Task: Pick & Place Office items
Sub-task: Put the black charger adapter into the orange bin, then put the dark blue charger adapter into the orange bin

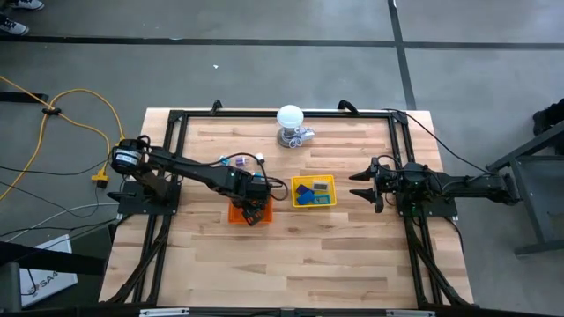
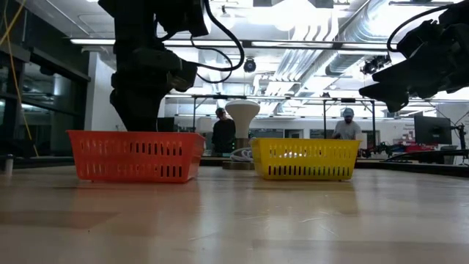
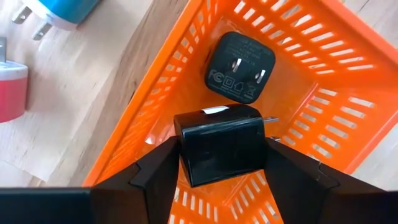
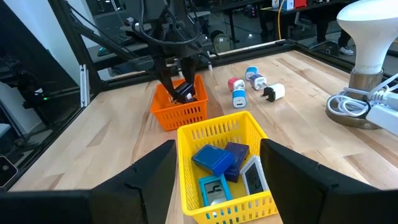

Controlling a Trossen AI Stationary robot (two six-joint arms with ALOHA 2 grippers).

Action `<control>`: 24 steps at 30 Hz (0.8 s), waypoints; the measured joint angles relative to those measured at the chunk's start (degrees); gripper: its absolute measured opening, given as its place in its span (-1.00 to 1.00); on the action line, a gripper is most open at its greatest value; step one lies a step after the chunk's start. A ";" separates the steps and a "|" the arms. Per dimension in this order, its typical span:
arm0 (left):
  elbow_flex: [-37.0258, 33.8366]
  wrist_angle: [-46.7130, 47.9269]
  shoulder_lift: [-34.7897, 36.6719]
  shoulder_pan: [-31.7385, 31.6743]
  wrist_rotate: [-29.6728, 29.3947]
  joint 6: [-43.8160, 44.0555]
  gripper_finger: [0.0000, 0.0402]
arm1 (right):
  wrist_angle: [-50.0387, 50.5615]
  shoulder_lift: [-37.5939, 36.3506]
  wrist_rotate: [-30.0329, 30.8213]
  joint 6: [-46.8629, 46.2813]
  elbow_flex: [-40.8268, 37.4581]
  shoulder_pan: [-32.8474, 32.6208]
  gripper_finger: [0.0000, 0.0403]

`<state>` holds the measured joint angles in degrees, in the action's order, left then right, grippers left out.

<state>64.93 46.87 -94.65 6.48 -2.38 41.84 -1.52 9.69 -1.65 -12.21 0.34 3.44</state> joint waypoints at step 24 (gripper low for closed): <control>0.02 0.21 4.31 -0.22 -0.96 0.08 0.33 | 0.00 0.01 -0.01 -0.01 -0.01 0.00 0.09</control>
<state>64.95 47.08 -90.35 6.27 -3.34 41.92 -1.52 9.71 -1.66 -12.22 0.33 3.44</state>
